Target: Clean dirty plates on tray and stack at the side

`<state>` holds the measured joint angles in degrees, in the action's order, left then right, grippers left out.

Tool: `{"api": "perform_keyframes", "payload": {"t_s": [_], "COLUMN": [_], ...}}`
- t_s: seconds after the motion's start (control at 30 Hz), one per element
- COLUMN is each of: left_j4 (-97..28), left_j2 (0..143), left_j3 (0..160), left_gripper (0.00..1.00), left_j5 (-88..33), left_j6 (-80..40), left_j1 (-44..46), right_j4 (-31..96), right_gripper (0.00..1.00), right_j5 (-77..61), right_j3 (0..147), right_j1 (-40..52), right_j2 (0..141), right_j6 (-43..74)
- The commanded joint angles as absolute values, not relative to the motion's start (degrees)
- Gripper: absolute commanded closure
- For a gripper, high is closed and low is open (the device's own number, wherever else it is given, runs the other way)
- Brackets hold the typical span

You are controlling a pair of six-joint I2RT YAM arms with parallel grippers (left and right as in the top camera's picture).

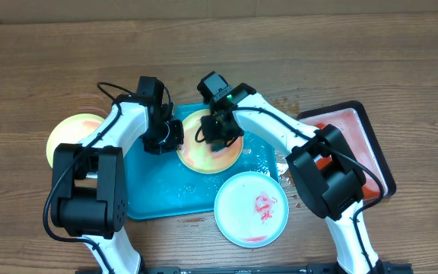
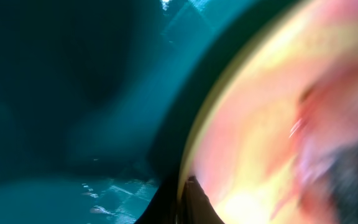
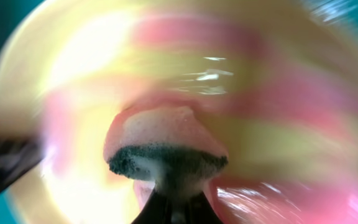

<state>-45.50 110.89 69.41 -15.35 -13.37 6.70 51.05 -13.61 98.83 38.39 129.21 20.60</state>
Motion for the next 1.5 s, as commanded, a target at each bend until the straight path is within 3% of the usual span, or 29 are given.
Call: {"api": "perform_keyframes", "payload": {"t_s": [0.0,0.47,1.0,1.47], "left_j4": [-45.41,-45.41,-47.94,-65.91], "left_j2": [112.12,112.12,110.54,93.01], "left_j3": [68.71,68.73,71.81,83.35], "left_gripper": [0.96,0.96,0.96,0.96], "left_j5": [-14.76,-14.90,-14.11,6.44], "left_j6": [-12.45,-13.98,-14.41,-16.67], "left_j1": [7.09,7.09,7.18,9.74], "right_j4": [51.09,59.51,64.82,87.81], "right_gripper": [0.96,0.96,0.96,0.96], "right_j5": [-26.98,5.21,12.43,14.13], "right_j3": [96.82,101.49,112.53,111.55], "right_j1": [40.56,33.36,31.79,16.47], "right_j2": [132.66,126.98,106.41,98.26], "right_j6": [18.35,22.94,20.14,30.04]}}
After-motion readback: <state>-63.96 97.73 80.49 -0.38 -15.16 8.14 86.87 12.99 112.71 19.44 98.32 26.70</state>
